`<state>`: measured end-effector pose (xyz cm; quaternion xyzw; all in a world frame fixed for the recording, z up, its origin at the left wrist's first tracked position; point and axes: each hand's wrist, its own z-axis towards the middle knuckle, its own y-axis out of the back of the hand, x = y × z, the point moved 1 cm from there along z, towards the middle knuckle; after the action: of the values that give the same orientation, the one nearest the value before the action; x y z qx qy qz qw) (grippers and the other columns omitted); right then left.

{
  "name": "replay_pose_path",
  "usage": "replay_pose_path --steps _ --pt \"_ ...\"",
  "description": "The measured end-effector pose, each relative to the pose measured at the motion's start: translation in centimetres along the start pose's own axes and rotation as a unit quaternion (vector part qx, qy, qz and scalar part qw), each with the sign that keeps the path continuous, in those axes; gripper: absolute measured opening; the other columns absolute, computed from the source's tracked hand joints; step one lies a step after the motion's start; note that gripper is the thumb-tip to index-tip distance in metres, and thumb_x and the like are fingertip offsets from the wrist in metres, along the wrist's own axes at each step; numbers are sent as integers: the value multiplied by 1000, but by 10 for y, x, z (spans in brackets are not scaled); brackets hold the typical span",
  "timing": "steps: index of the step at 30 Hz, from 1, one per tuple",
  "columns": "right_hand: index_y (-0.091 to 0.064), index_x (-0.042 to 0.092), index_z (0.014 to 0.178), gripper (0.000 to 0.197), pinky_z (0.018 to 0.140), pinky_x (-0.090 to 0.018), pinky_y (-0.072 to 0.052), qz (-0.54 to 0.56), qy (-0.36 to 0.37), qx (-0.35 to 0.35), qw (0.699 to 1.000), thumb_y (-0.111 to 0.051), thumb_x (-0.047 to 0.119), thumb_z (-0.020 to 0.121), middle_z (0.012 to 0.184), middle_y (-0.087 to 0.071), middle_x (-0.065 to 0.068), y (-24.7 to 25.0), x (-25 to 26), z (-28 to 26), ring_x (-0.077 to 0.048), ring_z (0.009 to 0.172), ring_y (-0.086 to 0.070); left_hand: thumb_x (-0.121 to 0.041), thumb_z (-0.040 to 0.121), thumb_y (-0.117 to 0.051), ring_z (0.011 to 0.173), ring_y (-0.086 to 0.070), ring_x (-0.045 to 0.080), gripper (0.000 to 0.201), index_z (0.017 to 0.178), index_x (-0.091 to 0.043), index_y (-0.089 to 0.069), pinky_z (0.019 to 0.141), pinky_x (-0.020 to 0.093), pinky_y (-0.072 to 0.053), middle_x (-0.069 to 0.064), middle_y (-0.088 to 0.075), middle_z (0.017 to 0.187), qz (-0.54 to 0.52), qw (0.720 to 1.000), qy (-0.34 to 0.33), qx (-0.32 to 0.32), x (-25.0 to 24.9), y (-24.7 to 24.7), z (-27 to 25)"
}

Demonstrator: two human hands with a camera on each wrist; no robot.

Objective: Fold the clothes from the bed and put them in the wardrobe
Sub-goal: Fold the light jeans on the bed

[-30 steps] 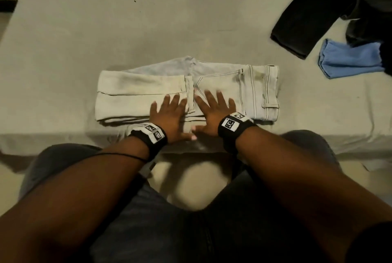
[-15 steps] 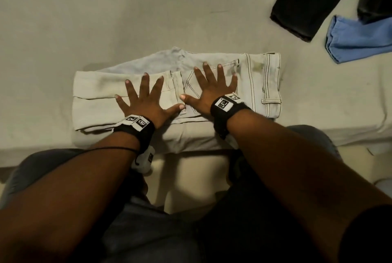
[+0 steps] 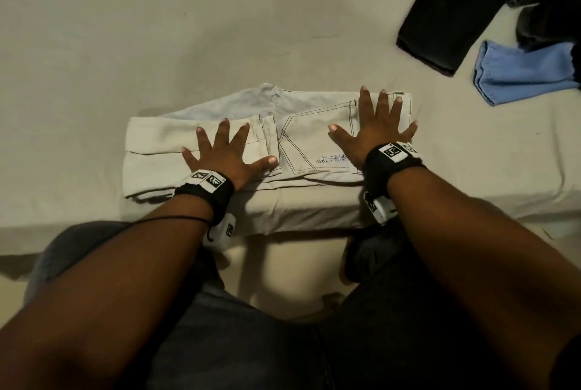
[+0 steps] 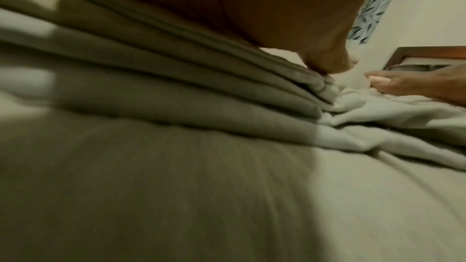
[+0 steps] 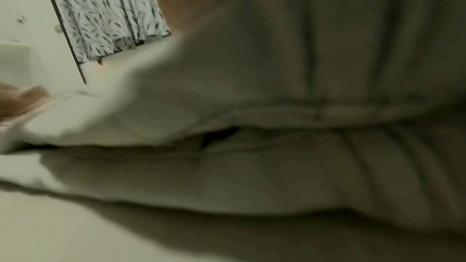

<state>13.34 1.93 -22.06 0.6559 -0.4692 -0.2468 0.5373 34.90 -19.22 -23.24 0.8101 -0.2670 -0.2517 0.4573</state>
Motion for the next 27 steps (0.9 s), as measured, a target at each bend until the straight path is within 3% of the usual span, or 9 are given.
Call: replay_pose_path --steps 3,5,8,10,15,18,22,25,27 --pt "17 47 154 102 117 -69 -2 4 56 -25 998 -48 78 81 169 15 7 0 15 -21 -27 155 14 -103 67 -19 154 4 41 104 151 -42 -27 112 74 -11 2 -10 168 14 998 27 -53 17 22 -6" --pt "14 46 155 95 118 -69 -3 -40 92 18 995 -43 77 86 168 18 9 -13 14 -37 -26 155 14 -98 72 -29 153 1 43 98 149 -38 -33 113 73 -14 4 -14 166 -28 994 87 -56 43 23 -14" --pt "12 49 155 93 116 -69 6 -56 16 70 996 -27 90 82 166 23 11 -27 -4 -55 -27 154 18 -91 76 -42 153 8 42 98 156 -39 -20 119 66 -8 4 1 169 -66 988 134 -38 80 10 -31" --pt "12 47 155 98 115 -69 6 -36 -17 54 998 -31 91 79 167 21 7 -23 -8 -61 -27 154 18 -88 76 -49 153 12 39 104 158 -39 -9 120 62 -6 5 11 169 -130 972 186 -65 96 7 -43" --pt "3 40 159 110 122 -61 -8 50 -34 33 998 -60 75 77 169 2 -8 -2 -1 -67 -35 155 8 -64 79 -70 145 -35 39 112 162 -20 -9 118 45 -31 17 -28 163 -385 867 293 -125 129 16 -57" --pt "-5 32 161 112 124 -50 -16 103 -18 15 994 -64 74 75 165 -22 -16 0 8 -78 -38 153 -15 -56 83 -67 126 -56 37 87 150 -8 -41 97 36 -45 14 -53 146 -477 797 342 -140 143 25 -60" --pt "-23 21 160 94 121 -40 -27 156 61 5 986 -70 56 87 158 -40 -12 10 23 -102 -31 147 -34 -52 75 -77 101 -68 30 59 116 -11 -66 96 38 -51 9 -69 122 -577 746 316 -107 144 30 -61" --pt "-36 23 156 81 115 -34 -32 190 81 28 978 -71 51 89 156 -42 -8 15 28 -111 -27 142 -42 -38 61 -86 85 -71 27 48 98 -16 -66 83 46 -60 8 -74 103 -630 715 248 -174 123 41 -63" --pt "-46 23 149 72 110 -33 -39 233 71 39 969 -73 51 88 147 -53 -6 17 33 -112 -24 132 -53 -38 57 -87 79 -68 23 47 93 -21 -62 76 44 -62 3 -71 93 -626 720 186 -235 99 55 -66"
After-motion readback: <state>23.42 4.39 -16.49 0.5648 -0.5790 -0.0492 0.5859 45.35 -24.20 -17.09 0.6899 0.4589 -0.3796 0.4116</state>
